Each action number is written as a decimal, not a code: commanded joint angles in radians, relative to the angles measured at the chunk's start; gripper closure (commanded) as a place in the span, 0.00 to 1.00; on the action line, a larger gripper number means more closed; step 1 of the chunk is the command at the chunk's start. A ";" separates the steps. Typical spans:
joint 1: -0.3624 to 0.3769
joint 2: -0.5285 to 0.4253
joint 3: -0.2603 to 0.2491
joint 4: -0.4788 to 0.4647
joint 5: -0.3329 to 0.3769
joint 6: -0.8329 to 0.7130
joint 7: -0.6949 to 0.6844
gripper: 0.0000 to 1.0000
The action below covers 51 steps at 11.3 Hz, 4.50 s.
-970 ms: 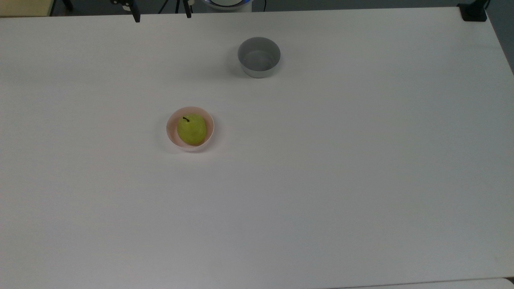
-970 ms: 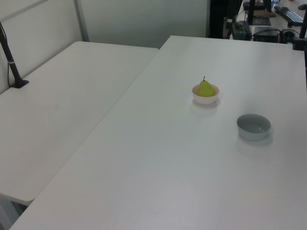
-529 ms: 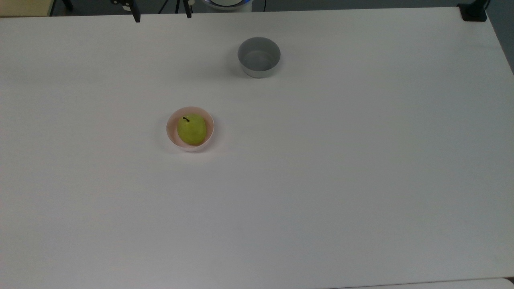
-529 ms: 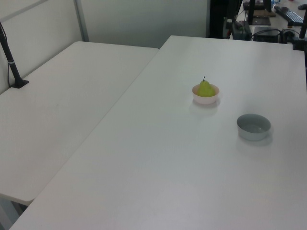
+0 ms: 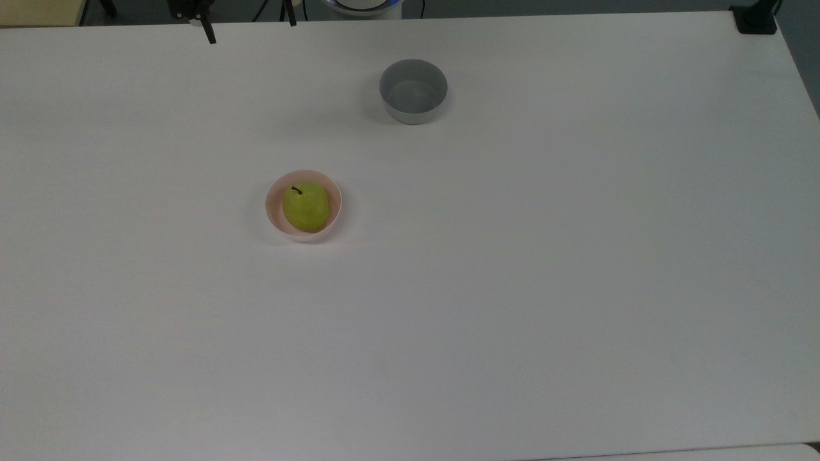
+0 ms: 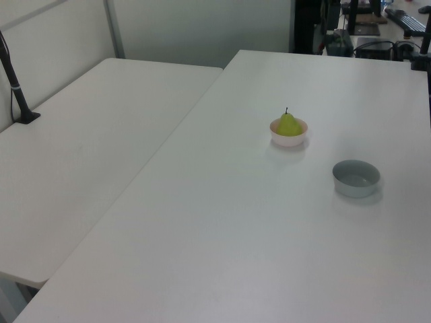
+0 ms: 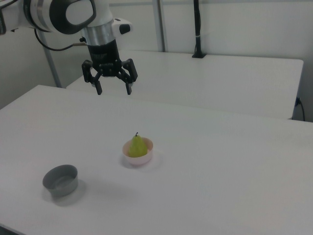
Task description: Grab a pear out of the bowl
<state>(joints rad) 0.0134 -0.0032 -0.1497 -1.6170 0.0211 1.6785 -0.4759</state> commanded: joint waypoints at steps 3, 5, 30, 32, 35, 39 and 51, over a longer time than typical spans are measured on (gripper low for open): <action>-0.007 0.054 0.009 -0.047 -0.017 0.064 -0.044 0.00; -0.001 0.054 0.009 -0.153 -0.015 0.218 -0.038 0.00; 0.056 0.281 0.009 -0.291 -0.012 0.627 -0.006 1.00; 0.051 0.252 0.009 -0.267 -0.012 0.563 -0.009 1.00; 0.040 0.198 0.009 -0.170 -0.006 0.373 -0.004 1.00; 0.033 0.151 0.009 -0.011 -0.001 0.128 0.022 1.00; -0.167 0.124 -0.016 0.109 0.071 0.061 -0.371 1.00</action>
<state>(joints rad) -0.1251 0.1013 -0.1569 -1.5094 0.0579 1.6534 -0.7695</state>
